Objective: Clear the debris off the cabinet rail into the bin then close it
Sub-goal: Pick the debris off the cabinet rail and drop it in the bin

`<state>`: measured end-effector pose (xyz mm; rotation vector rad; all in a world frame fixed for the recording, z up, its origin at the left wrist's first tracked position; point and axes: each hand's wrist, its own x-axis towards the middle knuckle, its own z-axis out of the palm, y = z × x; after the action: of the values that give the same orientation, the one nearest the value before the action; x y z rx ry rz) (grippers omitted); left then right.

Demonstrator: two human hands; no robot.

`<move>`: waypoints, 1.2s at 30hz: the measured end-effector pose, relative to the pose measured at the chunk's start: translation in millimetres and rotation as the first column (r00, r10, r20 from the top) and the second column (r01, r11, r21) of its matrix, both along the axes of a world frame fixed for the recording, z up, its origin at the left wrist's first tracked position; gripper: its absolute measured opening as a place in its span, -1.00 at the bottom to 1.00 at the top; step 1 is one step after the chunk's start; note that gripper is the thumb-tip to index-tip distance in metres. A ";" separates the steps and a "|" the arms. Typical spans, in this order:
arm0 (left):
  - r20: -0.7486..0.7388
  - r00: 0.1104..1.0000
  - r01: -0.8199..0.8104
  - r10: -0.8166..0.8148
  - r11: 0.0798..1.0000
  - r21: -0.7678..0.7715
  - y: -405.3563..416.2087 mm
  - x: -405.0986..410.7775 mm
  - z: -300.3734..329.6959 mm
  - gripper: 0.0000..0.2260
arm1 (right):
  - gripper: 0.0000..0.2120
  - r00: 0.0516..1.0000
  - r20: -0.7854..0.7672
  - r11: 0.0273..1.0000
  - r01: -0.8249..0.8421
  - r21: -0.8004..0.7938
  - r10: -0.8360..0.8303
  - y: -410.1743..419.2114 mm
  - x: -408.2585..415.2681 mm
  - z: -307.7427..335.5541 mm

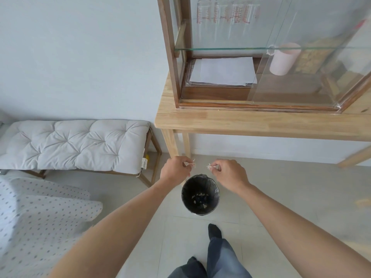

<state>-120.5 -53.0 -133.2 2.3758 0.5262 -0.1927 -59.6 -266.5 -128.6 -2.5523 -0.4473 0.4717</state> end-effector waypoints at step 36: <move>0.008 1.000 0.015 -0.016 0.998 0.053 0.5 4.2 65.2 -0.69 | -0.71 0.992 0.065 0.994 0.104 -0.011 -0.103 -40.3 10.3 56.1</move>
<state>-116.3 -52.6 -68.0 2.4321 0.5148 -0.1778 -49.3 -306.8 -72.5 -2.5957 -0.3328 0.3566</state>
